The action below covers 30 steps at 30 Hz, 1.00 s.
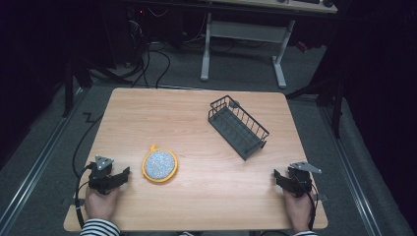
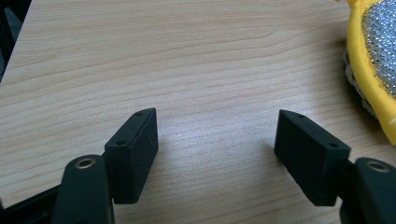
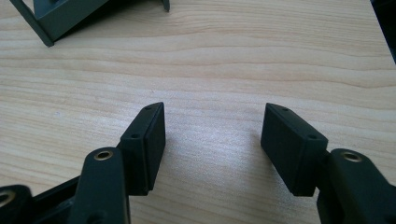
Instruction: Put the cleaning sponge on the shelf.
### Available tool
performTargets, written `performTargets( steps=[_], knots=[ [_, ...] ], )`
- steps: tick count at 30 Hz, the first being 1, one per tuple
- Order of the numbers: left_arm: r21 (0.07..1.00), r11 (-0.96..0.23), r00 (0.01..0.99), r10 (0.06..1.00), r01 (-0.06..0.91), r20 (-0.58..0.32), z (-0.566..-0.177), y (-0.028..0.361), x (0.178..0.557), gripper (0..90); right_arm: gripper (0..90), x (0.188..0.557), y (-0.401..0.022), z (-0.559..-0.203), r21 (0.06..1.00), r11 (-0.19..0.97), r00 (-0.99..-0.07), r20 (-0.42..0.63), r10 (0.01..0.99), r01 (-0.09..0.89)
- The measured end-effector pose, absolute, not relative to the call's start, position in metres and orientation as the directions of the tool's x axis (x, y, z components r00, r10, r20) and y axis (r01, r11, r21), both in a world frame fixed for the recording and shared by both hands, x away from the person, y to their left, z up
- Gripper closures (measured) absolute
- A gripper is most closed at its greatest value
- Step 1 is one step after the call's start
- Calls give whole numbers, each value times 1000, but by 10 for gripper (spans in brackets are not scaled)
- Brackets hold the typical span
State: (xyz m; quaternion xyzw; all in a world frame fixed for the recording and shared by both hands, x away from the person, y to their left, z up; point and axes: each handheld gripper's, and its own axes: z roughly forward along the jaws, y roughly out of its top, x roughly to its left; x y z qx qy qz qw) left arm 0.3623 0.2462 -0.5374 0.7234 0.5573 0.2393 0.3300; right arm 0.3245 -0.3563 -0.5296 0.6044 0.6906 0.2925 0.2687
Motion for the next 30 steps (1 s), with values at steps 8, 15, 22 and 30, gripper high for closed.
performTargets(
  steps=[8,15,22,30],
  knots=[
    [744,-161,263,965,649,-21,-537,245,361,298,402,325,-356,-530,731,98,-124,-18,992,675],
    [745,-149,262,964,650,-36,-537,247,361,296,402,325,-356,-530,731,96,-123,-16,992,676],
    [742,-164,268,963,650,-22,-537,245,361,291,433,323,-356,-529,731,105,-136,-17,991,675],
    [741,-173,275,961,649,-17,-537,244,361,279,466,323,-353,-523,712,117,-170,3,985,692]
  ],
)
